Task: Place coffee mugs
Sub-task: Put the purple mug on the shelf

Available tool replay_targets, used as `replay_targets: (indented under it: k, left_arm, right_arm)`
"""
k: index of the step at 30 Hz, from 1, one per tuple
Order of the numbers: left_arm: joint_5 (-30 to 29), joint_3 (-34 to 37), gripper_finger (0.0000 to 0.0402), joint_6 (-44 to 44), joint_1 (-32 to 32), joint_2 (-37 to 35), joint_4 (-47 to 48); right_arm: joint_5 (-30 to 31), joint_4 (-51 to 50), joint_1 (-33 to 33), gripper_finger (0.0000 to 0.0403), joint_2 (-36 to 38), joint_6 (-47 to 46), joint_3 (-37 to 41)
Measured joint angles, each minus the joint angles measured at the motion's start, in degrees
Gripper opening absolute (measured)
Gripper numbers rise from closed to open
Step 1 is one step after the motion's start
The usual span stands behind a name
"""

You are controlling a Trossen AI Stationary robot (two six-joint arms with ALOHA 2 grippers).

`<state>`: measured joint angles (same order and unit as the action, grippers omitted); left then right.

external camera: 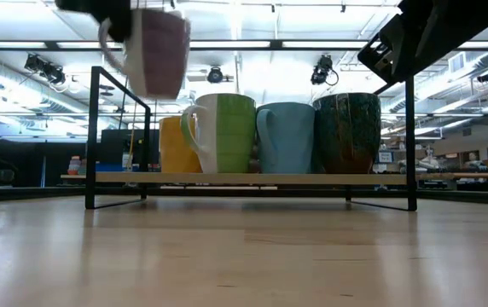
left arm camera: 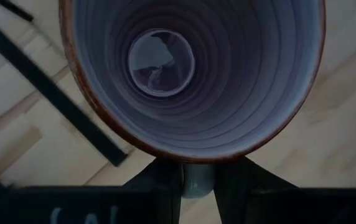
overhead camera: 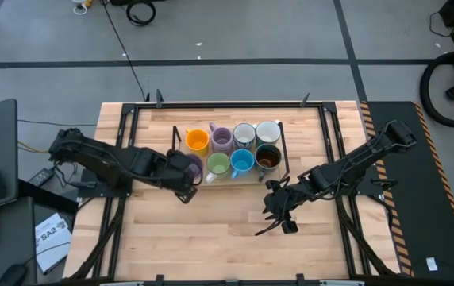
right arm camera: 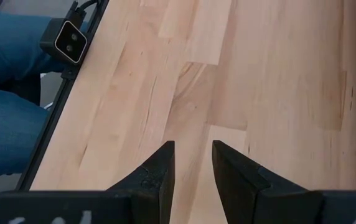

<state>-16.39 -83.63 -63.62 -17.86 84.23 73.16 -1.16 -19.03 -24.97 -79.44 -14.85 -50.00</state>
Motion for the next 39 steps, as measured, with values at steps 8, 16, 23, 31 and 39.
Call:
replay_targets:
  k: [8, 16, 23, 31, 39]
  left_arm:
    - [2.9, 4.7, 0.0071, 3.2, 4.2, 0.0, -5.6]
    - [3.0, 8.0, 0.0071, 4.3, 7.8, 0.0, -7.4]
    - [5.3, 13.5, 0.0071, 4.3, 9.4, 0.0, -12.8]
    - [7.2, 17.1, 0.0071, 4.3, 10.9, -0.4, -17.2]
    - [7.2, 17.3, 0.0072, 4.2, 10.9, -0.2, -17.3]
  right_arm:
    - [0.0, 0.1, 0.0, 0.0113, 0.0, 0.0, 0.0]
    - [0.0, 0.1, 0.0, 0.0113, 0.0, 0.0, 0.0]
    - [0.0, 0.1, 0.0, 0.0113, 0.0, 0.0, 0.0]
    - [0.0, 0.2, 0.0, 0.0113, 0.0, 0.0, 0.0]
    - [0.0, 0.2, 0.0, 0.0113, 0.0, 0.0, 0.0]
